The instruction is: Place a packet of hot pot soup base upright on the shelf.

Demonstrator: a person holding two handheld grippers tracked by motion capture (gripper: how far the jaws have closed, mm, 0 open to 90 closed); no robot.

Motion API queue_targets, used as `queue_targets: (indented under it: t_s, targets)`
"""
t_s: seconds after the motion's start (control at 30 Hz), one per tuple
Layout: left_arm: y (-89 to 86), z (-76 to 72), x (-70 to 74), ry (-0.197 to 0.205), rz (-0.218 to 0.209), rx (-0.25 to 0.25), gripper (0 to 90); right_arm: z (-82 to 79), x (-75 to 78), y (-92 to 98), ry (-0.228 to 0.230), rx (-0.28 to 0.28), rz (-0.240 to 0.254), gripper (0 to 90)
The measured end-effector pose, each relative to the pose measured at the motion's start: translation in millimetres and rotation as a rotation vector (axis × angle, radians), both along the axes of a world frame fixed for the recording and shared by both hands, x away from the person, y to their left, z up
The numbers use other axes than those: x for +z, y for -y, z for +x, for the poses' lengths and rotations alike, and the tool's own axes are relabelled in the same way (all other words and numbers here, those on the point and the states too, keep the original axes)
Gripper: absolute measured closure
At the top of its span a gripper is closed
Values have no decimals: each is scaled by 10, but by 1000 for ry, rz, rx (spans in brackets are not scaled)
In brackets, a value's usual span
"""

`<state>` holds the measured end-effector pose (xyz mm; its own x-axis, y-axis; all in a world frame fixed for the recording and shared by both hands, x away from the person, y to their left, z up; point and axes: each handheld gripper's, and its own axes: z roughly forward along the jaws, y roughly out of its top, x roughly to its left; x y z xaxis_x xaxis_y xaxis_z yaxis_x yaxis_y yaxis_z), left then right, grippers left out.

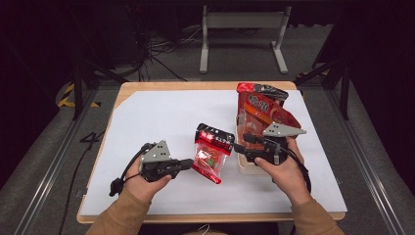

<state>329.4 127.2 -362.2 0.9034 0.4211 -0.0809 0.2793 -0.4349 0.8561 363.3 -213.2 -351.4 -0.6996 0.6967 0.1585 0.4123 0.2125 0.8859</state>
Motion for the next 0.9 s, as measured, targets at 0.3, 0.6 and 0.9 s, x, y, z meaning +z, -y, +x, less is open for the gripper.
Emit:
queue_targets:
  t_s: [0.3, 0.6, 0.9]
  targets:
    - [-74, -135, 13, 9, -7, 10, 899, 120, -66, -234, -53, 59, 37, 387]
    - [-155, -239, 33, 45, -20, 16, 899, 227, -124, -398, -134, 131, 107, 378]
    - [-197, -249, 3, 45, -34, 18, 899, 257, -109, -416, -166, 175, 101, 610]
